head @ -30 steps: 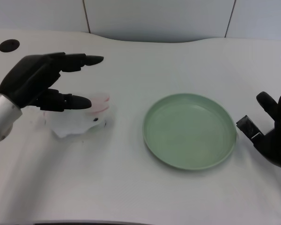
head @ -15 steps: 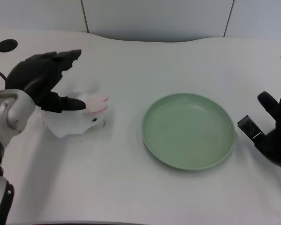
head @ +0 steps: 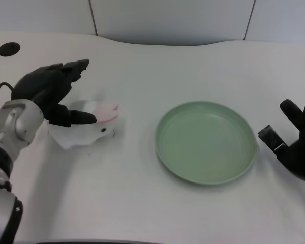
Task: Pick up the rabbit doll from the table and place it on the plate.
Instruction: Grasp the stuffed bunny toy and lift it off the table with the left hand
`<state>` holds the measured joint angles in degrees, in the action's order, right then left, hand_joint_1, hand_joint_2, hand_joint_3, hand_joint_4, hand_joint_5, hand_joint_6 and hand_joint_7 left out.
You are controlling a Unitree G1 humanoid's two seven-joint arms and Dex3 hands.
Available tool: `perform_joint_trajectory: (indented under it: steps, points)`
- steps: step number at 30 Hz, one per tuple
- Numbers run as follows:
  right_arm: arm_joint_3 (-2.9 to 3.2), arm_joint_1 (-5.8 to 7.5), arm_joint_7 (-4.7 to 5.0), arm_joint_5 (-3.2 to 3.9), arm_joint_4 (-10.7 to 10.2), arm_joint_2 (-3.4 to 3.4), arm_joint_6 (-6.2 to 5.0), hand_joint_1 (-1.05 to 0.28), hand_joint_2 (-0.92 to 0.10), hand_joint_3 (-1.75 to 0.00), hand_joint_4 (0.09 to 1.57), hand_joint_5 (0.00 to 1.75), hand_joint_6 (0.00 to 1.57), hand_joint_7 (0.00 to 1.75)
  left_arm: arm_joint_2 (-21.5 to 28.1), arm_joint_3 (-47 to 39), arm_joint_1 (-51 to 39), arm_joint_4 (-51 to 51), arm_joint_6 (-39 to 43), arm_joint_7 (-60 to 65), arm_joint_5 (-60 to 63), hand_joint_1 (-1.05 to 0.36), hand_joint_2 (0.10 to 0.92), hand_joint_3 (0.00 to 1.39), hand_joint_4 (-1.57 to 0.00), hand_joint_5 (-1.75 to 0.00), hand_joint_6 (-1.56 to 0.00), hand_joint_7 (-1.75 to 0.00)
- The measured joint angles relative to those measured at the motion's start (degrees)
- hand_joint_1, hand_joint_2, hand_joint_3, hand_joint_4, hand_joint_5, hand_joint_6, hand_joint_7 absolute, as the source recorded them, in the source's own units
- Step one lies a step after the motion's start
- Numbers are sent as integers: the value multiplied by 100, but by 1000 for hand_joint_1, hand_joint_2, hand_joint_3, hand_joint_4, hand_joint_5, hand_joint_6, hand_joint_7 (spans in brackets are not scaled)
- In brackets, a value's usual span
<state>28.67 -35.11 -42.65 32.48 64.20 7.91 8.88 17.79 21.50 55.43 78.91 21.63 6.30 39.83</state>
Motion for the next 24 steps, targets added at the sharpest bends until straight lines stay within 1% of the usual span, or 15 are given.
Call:
perform_joint_trajectory:
  steps: [2,4,6,9,10,11,14,16,17,18,20,21,22,23,24]
  points:
    - [-3,2,-3,0,-43,-5,1,-652,-921,-321,616,1746,560,1699,-242,134,-121,69,-427,-234,60,-1048,921,266,0,0,0,1]
    - [-1,5,-2,1,-67,-5,3,-646,-921,-329,612,1746,551,1701,-393,218,-197,87,-587,-279,87,-1048,921,268,-3,-1,1,1]
    - [-2,6,-3,2,-81,-18,16,-644,-921,-334,609,1746,545,1704,-415,233,-167,82,-700,-281,80,-1048,921,266,-5,-2,1,1]
    - [1,12,-4,2,-100,-19,30,-644,-921,-336,608,1746,542,1707,-418,243,-161,82,-775,-284,53,-1048,921,264,-5,-3,1,1]
    - [1,18,-5,2,-106,-19,31,-647,-921,-354,616,1746,553,1709,-428,243,-162,82,-780,-283,39,-1045,921,183,-118,-44,-79,-19]
    - [0,23,-8,2,-113,-20,30,-648,-921,-361,620,1746,556,1708,-450,239,-163,82,-789,-278,30,-1044,921,153,-157,-58,-108,-25]
    - [-5,26,-20,2,-128,-37,30,-648,-921,-371,624,1746,562,1704,-529,229,-165,82,-795,-271,-2,-1043,921,125,-195,-67,-135,-28]
    - [-5,26,-21,2,-136,-47,30,-651,-921,-340,625,1746,562,1698,-556,314,-172,83,-846,26,77,-827,888,35,-570,-234,-526,-85]
    - [-5,27,-21,2,-143,-47,30,-651,-921,-335,625,1746,563,1695,-580,384,-173,83,-890,221,143,-786,884,20,-635,-267,-600,-90]
    - [-4,27,-21,2,-150,-47,30,-651,-921,-332,625,1746,564,1693,-601,437,-172,82,-911,377,218,-766,882,12,-667,-285,-639,-90]
    - [-4,27,-21,2,-154,-48,30,-652,-921,-329,625,1746,566,1689,-634,503,-172,82,-928,529,257,-749,881,5,-692,-305,-675,-83]
    - [-4,28,-21,2,-155,-48,32,-647,-921,-327,623,1746,568,1689,-640,535,-173,82,-926,627,290,-697,900,37,-828,-654,-855,-313]
    - [-3,30,-21,2,-158,-48,33,-645,-921,-325,620,1746,569,1688,-643,568,-172,82,-927,734,325,-682,913,131,-828,-903,-894,-484]
    - [-3,34,-21,3,-160,-48,35,-644,-921,-325,619,1746,569,1689,-644,618,-172,82,-930,838,368,-677,917,166,-828,-987,-907,-542]
    - [-3,36,-21,3,-162,-48,38,-644,-921,-326,617,1746,568,1689,-646,655,-172,82,-931,908,427,-674,919,185,-828,-1031,-914,-572]
